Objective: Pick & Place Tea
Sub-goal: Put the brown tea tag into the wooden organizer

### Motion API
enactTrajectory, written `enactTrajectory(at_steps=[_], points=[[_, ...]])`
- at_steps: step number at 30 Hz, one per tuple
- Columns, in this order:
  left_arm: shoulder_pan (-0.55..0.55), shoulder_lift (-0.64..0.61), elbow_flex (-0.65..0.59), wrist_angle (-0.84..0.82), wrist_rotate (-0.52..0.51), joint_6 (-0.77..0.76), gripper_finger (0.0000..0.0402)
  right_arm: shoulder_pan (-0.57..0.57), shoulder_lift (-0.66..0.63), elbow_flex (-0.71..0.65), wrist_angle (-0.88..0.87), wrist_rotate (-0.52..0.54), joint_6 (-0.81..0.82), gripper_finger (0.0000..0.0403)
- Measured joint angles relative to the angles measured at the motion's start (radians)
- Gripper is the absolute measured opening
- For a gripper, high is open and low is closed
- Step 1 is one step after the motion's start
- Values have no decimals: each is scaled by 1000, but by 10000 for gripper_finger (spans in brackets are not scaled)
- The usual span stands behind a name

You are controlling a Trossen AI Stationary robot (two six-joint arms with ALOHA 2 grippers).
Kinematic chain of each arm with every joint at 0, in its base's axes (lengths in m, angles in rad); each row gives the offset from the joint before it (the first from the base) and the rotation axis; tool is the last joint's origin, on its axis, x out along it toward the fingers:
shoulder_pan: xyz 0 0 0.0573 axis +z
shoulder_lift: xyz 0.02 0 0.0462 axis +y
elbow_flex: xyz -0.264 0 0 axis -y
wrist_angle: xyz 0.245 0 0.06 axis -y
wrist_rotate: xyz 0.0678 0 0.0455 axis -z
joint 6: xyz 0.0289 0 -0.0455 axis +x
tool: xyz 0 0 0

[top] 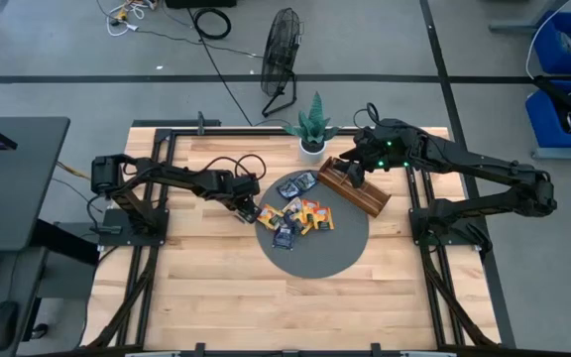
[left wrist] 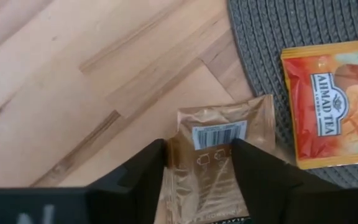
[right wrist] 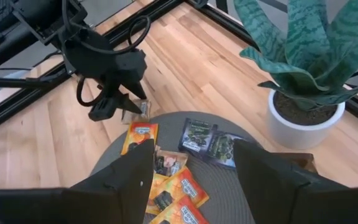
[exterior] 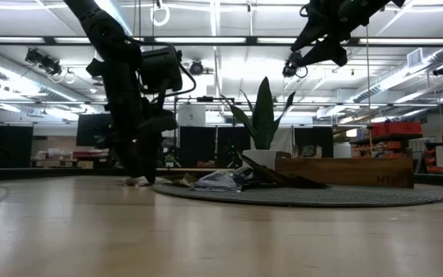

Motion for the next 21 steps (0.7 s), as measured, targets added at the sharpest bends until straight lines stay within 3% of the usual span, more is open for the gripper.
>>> enactTrajectory(at_steps=[8, 16, 21], points=[[1, -19, -2, 4, 22, 48, 18, 0, 0, 0, 0, 0, 19, 226], [-1, -203, -6, -81, 8, 72, 6, 0, 0, 0, 4, 0, 48, 226], [-1, -360, -6, -20, -41, 44, 6, 1, 0, 0, 15, -22, 93, 226]])
